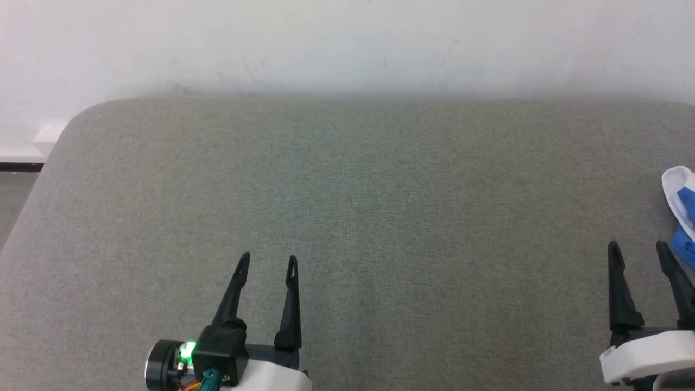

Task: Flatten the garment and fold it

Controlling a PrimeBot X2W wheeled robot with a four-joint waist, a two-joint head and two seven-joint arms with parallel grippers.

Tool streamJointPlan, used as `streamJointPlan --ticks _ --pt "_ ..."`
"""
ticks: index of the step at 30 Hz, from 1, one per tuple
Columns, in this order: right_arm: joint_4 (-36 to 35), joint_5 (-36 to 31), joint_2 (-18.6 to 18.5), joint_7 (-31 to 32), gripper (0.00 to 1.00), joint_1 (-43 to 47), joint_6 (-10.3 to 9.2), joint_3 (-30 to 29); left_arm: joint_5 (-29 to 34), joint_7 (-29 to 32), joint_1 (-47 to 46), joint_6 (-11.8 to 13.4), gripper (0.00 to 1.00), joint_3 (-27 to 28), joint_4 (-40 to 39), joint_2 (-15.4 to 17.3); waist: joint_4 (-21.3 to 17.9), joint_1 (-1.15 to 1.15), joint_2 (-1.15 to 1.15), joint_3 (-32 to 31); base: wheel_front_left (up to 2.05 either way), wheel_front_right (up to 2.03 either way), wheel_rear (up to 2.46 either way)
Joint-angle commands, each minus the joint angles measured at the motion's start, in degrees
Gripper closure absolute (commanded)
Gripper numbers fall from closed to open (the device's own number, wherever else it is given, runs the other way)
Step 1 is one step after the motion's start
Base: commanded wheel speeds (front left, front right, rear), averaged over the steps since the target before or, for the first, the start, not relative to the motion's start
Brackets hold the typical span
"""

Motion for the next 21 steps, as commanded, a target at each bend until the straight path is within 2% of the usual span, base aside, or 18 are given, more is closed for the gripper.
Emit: streamJointPlan --ticks 1,9,16,17,21 --pt "0.52 -0.70 0.29 -0.74 0.00 0.74 -0.11 0.06 -0.04 -0.51 1.04 -0.27 0.00 -0.19 0.49 0.02 -0.23 0.00 0.00 -0.15 0.00 0.00 0.00" --pt "2.62 0.26 0.43 -1.90 0.00 1.85 -0.11 0.37 -0.76 -0.70 2.78 -0.07 0.00 0.02 1.83 -1.20 -0.38 0.00 0.00 -0.31 0.00 0.00 0.00" --pt "3.42 0.80 0.44 -2.39 0.00 1.63 -0.11 0.88 -0.13 -0.75 3.31 0.05 0.00 0.98 2.05 -1.03 -0.35 0.00 0.00 -0.06 0.00 0.00 0.00" --pt "3.36 0.64 0.19 -2.05 1.00 1.38 0.00 0.85 -0.36 -0.46 2.83 0.03 1.00 0.78 1.95 -1.26 -0.36 0.00 -0.01 -0.06 0.00 0.00 0.00" --pt "3.39 0.60 0.14 -2.02 1.00 1.33 0.01 0.91 -0.28 -0.33 2.80 -0.09 1.00 0.82 1.97 -1.38 -0.37 0.00 -0.01 -0.08 0.00 0.00 0.00"
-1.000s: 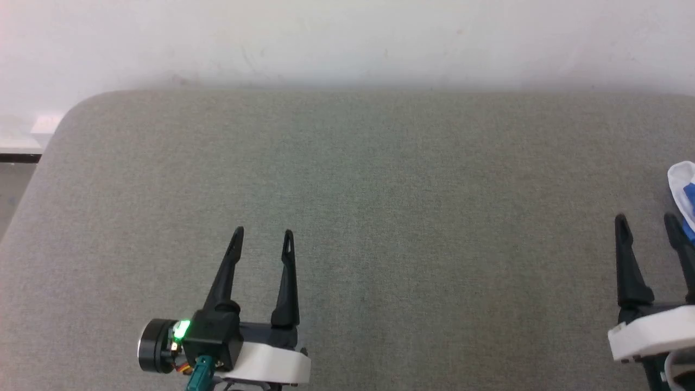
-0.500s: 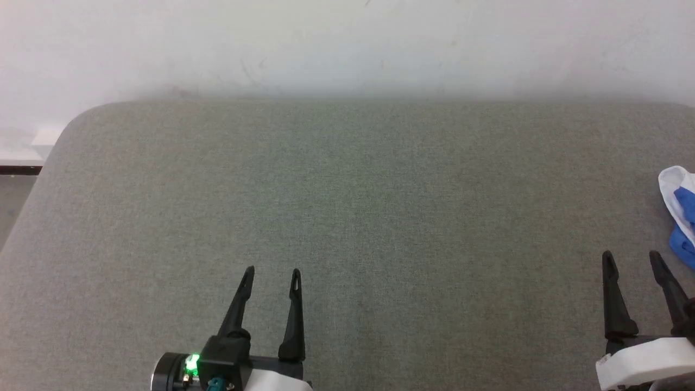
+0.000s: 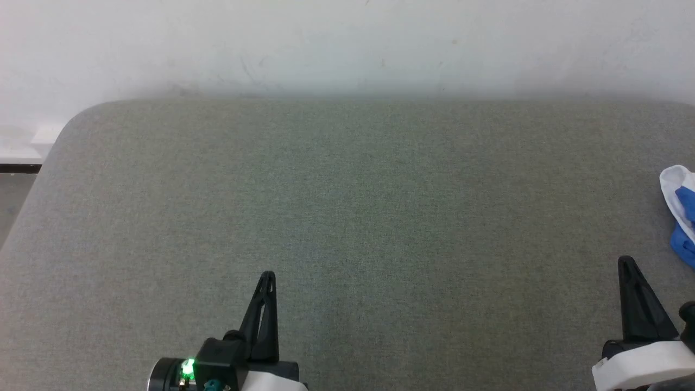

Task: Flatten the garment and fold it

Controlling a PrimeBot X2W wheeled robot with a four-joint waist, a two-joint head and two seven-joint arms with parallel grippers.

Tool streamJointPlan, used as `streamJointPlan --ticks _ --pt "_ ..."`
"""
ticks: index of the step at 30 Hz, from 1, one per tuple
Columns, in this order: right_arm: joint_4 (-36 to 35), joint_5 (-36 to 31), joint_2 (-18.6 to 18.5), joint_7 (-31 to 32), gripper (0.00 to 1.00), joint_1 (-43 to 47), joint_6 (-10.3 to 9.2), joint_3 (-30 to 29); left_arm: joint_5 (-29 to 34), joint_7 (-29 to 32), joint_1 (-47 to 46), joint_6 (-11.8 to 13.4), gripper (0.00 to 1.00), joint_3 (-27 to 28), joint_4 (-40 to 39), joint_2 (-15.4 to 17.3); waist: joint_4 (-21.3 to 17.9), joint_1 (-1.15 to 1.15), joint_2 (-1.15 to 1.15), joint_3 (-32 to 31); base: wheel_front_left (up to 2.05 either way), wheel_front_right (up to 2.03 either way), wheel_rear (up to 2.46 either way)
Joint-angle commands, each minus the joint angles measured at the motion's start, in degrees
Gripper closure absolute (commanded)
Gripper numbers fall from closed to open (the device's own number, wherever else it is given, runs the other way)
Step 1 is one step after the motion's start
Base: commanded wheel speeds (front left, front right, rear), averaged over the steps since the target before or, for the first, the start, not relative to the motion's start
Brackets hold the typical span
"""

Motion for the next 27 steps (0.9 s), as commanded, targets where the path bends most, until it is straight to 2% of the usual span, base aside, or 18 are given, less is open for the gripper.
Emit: streamJointPlan --ticks 1,27 --pt "0.08 -0.08 0.00 0.07 1.00 -0.11 0.00 0.15 0.19 0.20 -0.06 -0.27 1.00 0.34 0.06 -0.12 -0.02 0.00 0.00 -0.03 0.00 0.00 0.00" --pt "1.22 -1.23 0.07 1.16 1.00 -1.78 -0.03 2.42 3.00 3.25 -0.95 -4.26 1.00 5.38 0.95 -1.84 -0.39 0.00 0.00 -0.47 0.00 0.00 0.00"
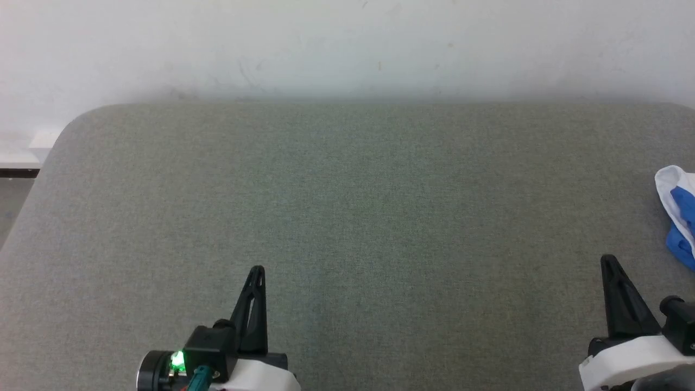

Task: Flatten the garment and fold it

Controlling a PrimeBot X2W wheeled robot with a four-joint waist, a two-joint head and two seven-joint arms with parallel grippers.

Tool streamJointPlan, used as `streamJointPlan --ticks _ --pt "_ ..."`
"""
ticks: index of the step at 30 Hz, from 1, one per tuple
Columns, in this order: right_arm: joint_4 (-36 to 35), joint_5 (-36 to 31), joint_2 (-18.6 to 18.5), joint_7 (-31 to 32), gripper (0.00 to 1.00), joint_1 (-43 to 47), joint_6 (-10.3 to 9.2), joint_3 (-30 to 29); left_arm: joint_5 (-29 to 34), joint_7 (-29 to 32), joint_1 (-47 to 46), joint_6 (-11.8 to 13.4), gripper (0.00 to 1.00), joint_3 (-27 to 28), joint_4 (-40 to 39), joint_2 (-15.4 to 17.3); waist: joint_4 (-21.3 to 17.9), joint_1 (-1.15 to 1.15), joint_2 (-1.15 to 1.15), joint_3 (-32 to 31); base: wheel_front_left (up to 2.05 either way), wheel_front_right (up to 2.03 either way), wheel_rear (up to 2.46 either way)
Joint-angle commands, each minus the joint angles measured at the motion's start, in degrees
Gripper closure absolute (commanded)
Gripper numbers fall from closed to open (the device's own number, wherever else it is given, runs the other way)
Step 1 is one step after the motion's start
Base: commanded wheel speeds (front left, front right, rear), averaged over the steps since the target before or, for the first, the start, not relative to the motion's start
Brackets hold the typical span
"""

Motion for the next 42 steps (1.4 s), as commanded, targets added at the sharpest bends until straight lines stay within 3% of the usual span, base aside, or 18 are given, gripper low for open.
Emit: streamJointPlan --ticks 1,42 --pt "0.29 -0.60 0.08 0.09 1.00 -0.99 -0.03 0.41 0.83 0.35 -0.87 -0.76 1.00 0.92 0.29 -0.22 -0.03 0.00 0.00 -0.04 0.00 0.00 0.00" --pt "2.04 -2.37 0.18 1.76 1.00 -3.56 -0.07 3.90 5.15 5.03 -2.24 -6.90 1.00 8.67 1.66 -2.87 -0.59 0.00 0.01 -0.71 0.00 0.00 0.00"
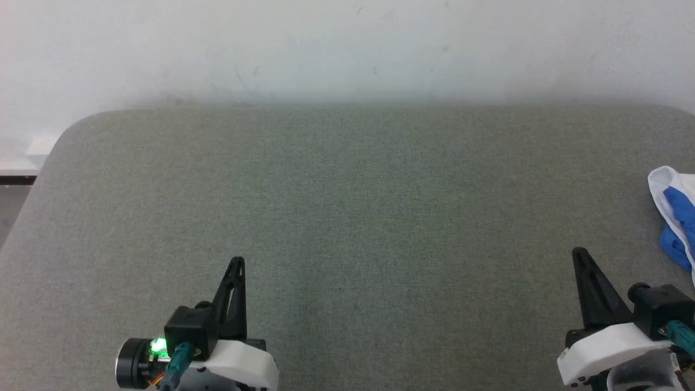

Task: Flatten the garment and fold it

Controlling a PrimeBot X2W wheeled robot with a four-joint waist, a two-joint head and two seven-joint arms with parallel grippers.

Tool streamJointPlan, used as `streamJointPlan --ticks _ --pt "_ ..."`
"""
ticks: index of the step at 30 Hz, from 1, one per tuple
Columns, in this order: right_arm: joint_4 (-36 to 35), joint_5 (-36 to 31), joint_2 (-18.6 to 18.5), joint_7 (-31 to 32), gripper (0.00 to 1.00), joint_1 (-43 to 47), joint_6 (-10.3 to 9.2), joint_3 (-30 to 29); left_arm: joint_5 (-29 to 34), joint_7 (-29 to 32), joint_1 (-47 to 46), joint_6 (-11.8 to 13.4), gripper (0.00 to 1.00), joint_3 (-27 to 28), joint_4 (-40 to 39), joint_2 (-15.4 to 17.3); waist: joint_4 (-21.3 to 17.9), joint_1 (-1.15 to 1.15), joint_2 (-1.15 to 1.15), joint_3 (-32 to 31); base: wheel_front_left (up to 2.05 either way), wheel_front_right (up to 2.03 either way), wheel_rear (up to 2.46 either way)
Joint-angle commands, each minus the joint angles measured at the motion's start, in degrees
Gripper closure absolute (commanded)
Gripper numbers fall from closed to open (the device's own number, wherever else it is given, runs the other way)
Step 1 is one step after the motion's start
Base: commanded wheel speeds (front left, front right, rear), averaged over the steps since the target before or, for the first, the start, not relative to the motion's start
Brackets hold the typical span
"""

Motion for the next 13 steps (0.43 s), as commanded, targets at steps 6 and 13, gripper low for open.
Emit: streamJointPlan --ticks 6,13 --pt "0.50 -0.70 0.17 0.42 1.00 -1.43 -0.07 0.80 1.24 1.06 -1.33 -1.37 1.00 1.77 0.51 -0.73 -0.09 0.00 0.01 -0.11 0.00 0.00 0.00" --pt "0.81 -1.01 0.19 0.71 1.00 -1.88 -0.08 1.41 2.00 1.88 -1.57 -2.45 1.00 3.13 0.75 -1.20 -0.19 0.00 0.01 -0.23 0.00 0.00 0.00"
